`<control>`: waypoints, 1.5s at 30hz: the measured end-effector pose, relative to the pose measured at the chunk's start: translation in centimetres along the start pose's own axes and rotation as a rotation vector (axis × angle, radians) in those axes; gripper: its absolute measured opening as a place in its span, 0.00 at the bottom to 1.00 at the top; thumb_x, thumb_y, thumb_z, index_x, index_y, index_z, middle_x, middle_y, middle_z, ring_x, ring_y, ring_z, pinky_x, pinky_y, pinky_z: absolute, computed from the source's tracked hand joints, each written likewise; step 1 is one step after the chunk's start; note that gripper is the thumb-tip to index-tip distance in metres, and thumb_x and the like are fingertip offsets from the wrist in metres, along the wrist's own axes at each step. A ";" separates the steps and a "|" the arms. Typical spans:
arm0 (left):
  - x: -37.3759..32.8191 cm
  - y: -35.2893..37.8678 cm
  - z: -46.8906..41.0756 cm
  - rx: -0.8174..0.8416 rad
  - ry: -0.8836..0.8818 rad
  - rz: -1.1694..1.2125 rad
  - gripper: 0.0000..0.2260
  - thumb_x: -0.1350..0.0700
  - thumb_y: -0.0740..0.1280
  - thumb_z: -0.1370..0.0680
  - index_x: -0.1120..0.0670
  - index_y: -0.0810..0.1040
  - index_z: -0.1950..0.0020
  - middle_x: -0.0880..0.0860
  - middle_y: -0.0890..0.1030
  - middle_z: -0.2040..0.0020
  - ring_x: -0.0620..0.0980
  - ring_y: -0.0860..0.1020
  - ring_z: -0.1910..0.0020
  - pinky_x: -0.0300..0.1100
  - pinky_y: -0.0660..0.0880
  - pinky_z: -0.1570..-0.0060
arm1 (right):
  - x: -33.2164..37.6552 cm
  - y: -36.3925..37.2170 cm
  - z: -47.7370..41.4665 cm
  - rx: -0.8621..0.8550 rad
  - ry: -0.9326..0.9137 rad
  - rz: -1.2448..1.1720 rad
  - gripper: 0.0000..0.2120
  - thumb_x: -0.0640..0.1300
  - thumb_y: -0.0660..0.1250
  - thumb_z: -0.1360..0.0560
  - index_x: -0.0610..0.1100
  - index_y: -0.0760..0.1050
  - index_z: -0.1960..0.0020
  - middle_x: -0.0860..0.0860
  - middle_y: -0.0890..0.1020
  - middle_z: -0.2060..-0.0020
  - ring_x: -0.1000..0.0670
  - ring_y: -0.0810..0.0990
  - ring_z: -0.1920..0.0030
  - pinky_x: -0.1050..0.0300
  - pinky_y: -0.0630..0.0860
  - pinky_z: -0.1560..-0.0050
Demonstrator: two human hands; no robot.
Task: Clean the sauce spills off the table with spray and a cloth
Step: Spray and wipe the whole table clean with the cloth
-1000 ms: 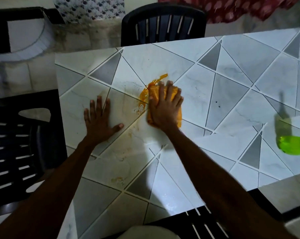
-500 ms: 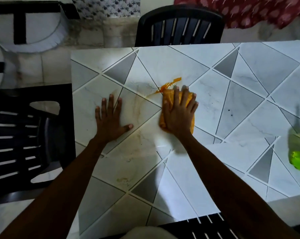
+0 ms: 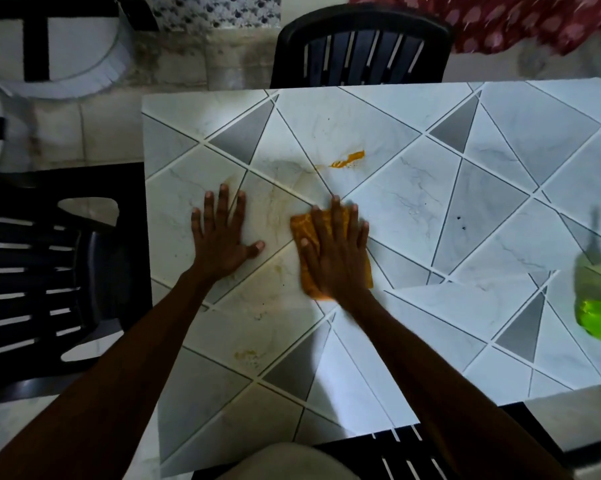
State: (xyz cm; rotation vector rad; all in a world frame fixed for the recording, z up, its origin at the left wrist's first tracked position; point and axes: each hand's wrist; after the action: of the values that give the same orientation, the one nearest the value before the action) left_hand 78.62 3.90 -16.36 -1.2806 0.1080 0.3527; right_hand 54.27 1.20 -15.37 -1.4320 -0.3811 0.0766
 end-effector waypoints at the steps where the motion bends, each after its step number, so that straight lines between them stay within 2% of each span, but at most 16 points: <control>1: 0.0 0.1 0.0 -0.001 0.000 -0.004 0.48 0.26 0.51 0.34 0.47 0.42 0.19 0.54 0.39 0.19 0.59 0.39 0.21 0.61 0.39 0.27 | 0.4 -0.1 -2.0 -0.018 0.051 -0.001 0.31 0.63 0.50 0.17 0.53 0.54 0.18 0.43 0.50 0.17 0.35 0.47 0.19 0.32 0.49 0.22; 4: 0.2 0.5 0.0 -0.014 -0.016 -0.031 0.48 0.26 0.52 0.34 0.46 0.42 0.19 0.54 0.40 0.19 0.59 0.39 0.21 0.61 0.39 0.27 | 1.9 -0.4 -9.2 -0.068 0.134 -0.040 0.31 0.64 0.49 0.17 0.52 0.55 0.18 0.43 0.53 0.18 0.34 0.50 0.19 0.32 0.51 0.23; 7: 0.5 0.7 -0.1 0.009 -0.024 -0.043 0.49 0.26 0.51 0.35 0.45 0.39 0.20 0.52 0.37 0.20 0.58 0.37 0.21 0.60 0.38 0.27 | 2.9 -0.3 -12.9 -0.077 0.133 -0.067 0.33 0.65 0.48 0.18 0.50 0.53 0.17 0.42 0.51 0.17 0.34 0.47 0.19 0.31 0.48 0.22; 12: 0.6 0.3 0.1 0.001 -0.031 -0.030 0.49 0.25 0.50 0.35 0.45 0.40 0.20 0.52 0.36 0.20 0.57 0.37 0.21 0.59 0.37 0.27 | 3.0 0.8 -5.9 -0.091 0.029 -0.042 0.32 0.63 0.51 0.17 0.50 0.54 0.17 0.44 0.51 0.17 0.35 0.48 0.19 0.34 0.49 0.22; 16: 0.3 0.0 0.3 -0.020 -0.017 -0.003 0.48 0.26 0.53 0.34 0.45 0.41 0.20 0.52 0.38 0.19 0.57 0.38 0.21 0.60 0.39 0.26 | 1.6 0.6 2.3 -0.006 -0.008 -0.026 0.33 0.63 0.51 0.17 0.51 0.50 0.17 0.44 0.46 0.17 0.37 0.42 0.18 0.35 0.45 0.20; 18: -0.1 0.0 0.4 -0.023 -0.014 -0.006 0.48 0.26 0.53 0.34 0.46 0.42 0.19 0.52 0.40 0.19 0.58 0.39 0.21 0.61 0.40 0.26 | 0.8 0.2 1.7 -0.011 -0.001 -0.013 0.33 0.64 0.51 0.17 0.51 0.51 0.17 0.45 0.47 0.17 0.37 0.42 0.18 0.34 0.45 0.21; 22: 0.2 0.1 0.5 -0.016 -0.019 -0.028 0.48 0.26 0.52 0.34 0.45 0.41 0.19 0.52 0.39 0.19 0.58 0.39 0.21 0.61 0.40 0.26 | 2.2 0.1 -6.7 -0.052 0.084 -0.043 0.33 0.64 0.51 0.18 0.51 0.54 0.17 0.44 0.50 0.17 0.34 0.46 0.19 0.31 0.48 0.23; 25: 0.8 0.8 0.6 -0.050 -0.016 -0.018 0.48 0.26 0.52 0.34 0.45 0.41 0.20 0.51 0.38 0.19 0.57 0.39 0.21 0.61 0.40 0.26 | 3.3 0.2 -10.7 -0.054 0.098 -0.036 0.35 0.67 0.51 0.19 0.50 0.54 0.18 0.43 0.50 0.17 0.34 0.46 0.19 0.31 0.48 0.23; 28: 0.9 0.9 0.6 -0.092 -0.009 -0.009 0.48 0.25 0.52 0.34 0.46 0.44 0.19 0.51 0.40 0.19 0.57 0.41 0.21 0.61 0.42 0.26 | 3.1 0.2 -9.3 -0.066 0.026 -0.031 0.38 0.68 0.53 0.21 0.49 0.55 0.18 0.43 0.50 0.17 0.34 0.46 0.19 0.32 0.47 0.22; 31: 0.1 0.0 0.5 -0.108 -0.054 0.076 0.48 0.25 0.52 0.33 0.47 0.45 0.19 0.53 0.41 0.19 0.57 0.42 0.20 0.61 0.43 0.26 | 1.1 0.1 -3.5 -0.035 -0.017 -0.033 0.38 0.67 0.55 0.21 0.50 0.53 0.17 0.44 0.48 0.17 0.35 0.43 0.18 0.32 0.48 0.22; 34: -1.0 -1.8 -1.9 -0.202 -0.086 0.083 0.43 0.28 0.52 0.30 0.47 0.48 0.19 0.54 0.43 0.19 0.59 0.43 0.21 0.61 0.43 0.26 | -3.1 -0.3 2.8 0.000 0.097 0.022 0.38 0.67 0.55 0.21 0.52 0.50 0.17 0.46 0.47 0.17 0.37 0.43 0.18 0.33 0.50 0.22; 37: -0.6 -4.1 -6.8 -0.124 -0.008 0.042 0.45 0.25 0.51 0.30 0.48 0.50 0.19 0.55 0.47 0.19 0.60 0.47 0.21 0.63 0.47 0.26 | -6.6 -1.2 4.1 0.007 0.242 0.019 0.39 0.68 0.54 0.22 0.54 0.48 0.17 0.47 0.49 0.17 0.36 0.46 0.18 0.33 0.52 0.22; 40: 0.9 -4.5 -10.0 -0.031 0.054 -0.023 0.50 0.20 0.49 0.34 0.46 0.47 0.19 0.54 0.45 0.19 0.61 0.46 0.21 0.66 0.47 0.27 | -7.8 -1.9 0.0 0.006 0.303 0.016 0.38 0.67 0.53 0.22 0.53 0.49 0.17 0.47 0.50 0.17 0.33 0.49 0.19 0.32 0.52 0.23; 45: 1.7 -3.0 -10.0 -0.091 0.086 -0.053 0.47 0.20 0.45 0.33 0.43 0.42 0.20 0.50 0.40 0.19 0.58 0.42 0.21 0.61 0.42 0.26 | -7.8 -2.7 -12.0 -0.038 0.398 -0.059 0.39 0.69 0.50 0.22 0.51 0.47 0.17 0.43 0.48 0.17 0.31 0.46 0.20 0.30 0.47 0.22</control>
State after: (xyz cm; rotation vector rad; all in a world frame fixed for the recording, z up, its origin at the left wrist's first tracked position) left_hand 82.31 -6.06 -16.93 -1.3864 0.1317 0.2596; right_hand 50.09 -12.72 -15.44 -1.4327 -0.0962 -0.2618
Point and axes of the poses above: each hand's wrist, its own z-axis away from the middle knuckle, its own y-axis out of the palm, x = y × z
